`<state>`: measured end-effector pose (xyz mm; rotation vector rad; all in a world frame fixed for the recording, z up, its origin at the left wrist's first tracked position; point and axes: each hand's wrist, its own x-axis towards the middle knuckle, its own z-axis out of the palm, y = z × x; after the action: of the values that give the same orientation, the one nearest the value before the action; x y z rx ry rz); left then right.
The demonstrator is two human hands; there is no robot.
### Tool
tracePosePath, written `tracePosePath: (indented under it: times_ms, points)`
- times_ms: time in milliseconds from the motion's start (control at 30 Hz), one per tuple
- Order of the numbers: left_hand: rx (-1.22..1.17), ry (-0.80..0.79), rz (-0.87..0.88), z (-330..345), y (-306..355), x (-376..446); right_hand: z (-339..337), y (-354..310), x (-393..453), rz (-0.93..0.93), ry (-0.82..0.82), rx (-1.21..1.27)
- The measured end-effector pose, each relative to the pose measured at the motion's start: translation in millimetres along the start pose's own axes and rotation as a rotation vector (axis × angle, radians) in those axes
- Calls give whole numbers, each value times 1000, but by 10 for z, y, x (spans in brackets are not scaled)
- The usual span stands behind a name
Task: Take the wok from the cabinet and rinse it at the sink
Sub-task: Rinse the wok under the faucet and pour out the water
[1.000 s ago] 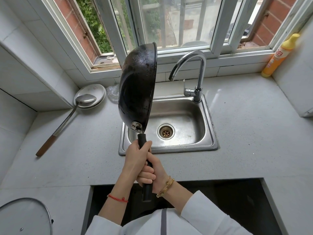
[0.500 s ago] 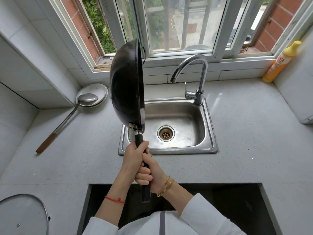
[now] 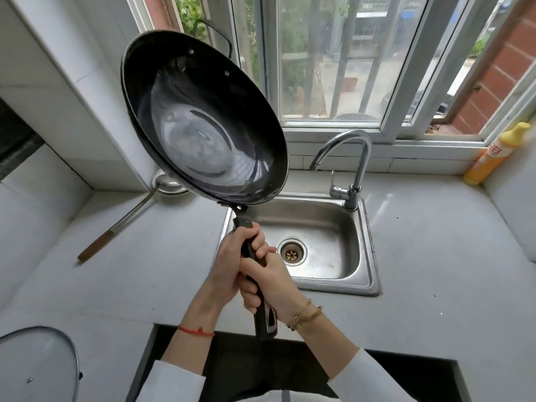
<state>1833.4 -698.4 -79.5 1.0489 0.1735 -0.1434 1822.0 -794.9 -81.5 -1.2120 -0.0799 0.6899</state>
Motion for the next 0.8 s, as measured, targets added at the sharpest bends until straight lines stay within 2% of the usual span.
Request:
tracePosePath:
  times_ms: [267, 433, 633, 800]
  points:
    - [-202, -210, -13, 317, 222, 79, 47, -328, -163, -252, 163, -210]
    - [-294, -372, -45, 616, 231, 99, -20, -519, -375, -319, 305, -265]
    - [-296, -498, -104, 929, 90, 96, -175, -582, -646, -364, 454, -286]
    - [-322, -590, -237, 1108, -18, 125, -242, -570, -805, -399, 606, -257]
